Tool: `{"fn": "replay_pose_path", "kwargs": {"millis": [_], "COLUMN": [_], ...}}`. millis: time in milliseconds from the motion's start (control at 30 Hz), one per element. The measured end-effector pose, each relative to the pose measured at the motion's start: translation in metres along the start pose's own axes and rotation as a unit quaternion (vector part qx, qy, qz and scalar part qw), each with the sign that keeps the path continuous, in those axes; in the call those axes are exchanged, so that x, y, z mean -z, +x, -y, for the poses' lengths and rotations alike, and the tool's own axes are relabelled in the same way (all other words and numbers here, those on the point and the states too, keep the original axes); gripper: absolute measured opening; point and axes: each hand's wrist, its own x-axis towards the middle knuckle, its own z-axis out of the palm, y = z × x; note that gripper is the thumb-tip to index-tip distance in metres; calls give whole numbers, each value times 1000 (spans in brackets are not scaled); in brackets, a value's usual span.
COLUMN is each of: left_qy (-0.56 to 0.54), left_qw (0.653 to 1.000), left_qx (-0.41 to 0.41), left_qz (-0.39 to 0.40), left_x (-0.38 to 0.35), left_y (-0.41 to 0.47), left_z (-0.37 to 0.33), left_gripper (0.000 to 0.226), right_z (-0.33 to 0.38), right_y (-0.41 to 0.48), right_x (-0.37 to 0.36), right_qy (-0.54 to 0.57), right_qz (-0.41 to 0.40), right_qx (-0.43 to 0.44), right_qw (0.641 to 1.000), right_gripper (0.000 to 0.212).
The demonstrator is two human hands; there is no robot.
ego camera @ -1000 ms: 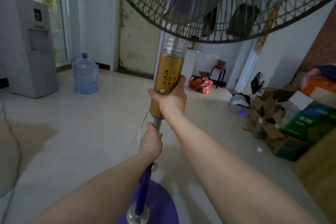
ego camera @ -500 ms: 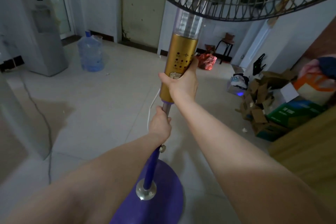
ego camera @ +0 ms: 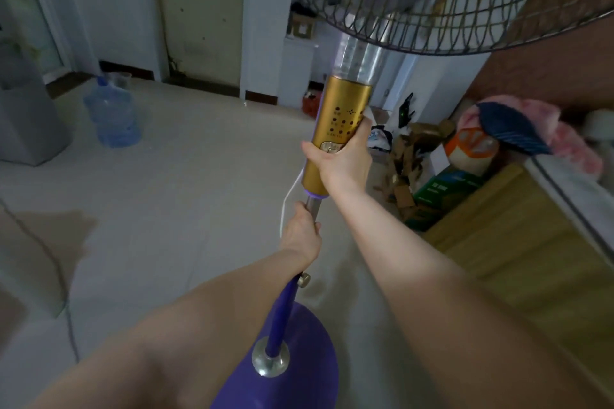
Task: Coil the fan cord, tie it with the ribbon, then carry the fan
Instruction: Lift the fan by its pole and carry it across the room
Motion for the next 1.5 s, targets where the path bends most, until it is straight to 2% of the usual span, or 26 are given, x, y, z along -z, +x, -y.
{"fn": "replay_pose_path", "kwargs": {"millis": [100, 200, 433, 633, 733, 1167, 1367, 1467, 1500], "left_qy": [2, 5, -7, -17, -22, 14, 1, -27, -23], "left_qw": [1000, 998, 996, 991, 986, 941, 910, 906, 899], "left_qx": [-18, -30, -50, -59, -80, -175, -188, -154, -166], "left_qz": [24, 51, 69, 121, 145, 290, 368, 394, 405], "left_x": [-9, -20, -37, -46, -50, -89, -124, -140, -148], "left_y": [-9, -24, -47, -75, -89, -186, -262, -302, -320], "left_z": [-27, -46, -57, -60, -64, -88, -106, -116, -119], "left_gripper": [15, 16, 14, 14, 21, 20, 31, 28, 30], "right_z": [8, 13, 16, 13, 13, 0, -15, -23, -27], "right_y": [3, -2, -22, -52, -67, -148, -202, -232, -246], "right_x": [32, 63, 97, 121, 135, 229, 300, 336, 351], "right_qy": [-14, -30, -56, -75, -86, -122, -141, -153, -154], "right_qz": [-25, -52, -104, -151, -177, -299, -366, -392, -400], "right_qx": [-13, -17, -20, -41, -53, -128, -154, -162, -162], "right_qw": [1000, 998, 993, 985, 979, 938, 907, 893, 889], "right_gripper": [89, 84, 85, 90, 91, 81, 84, 84, 82]}}
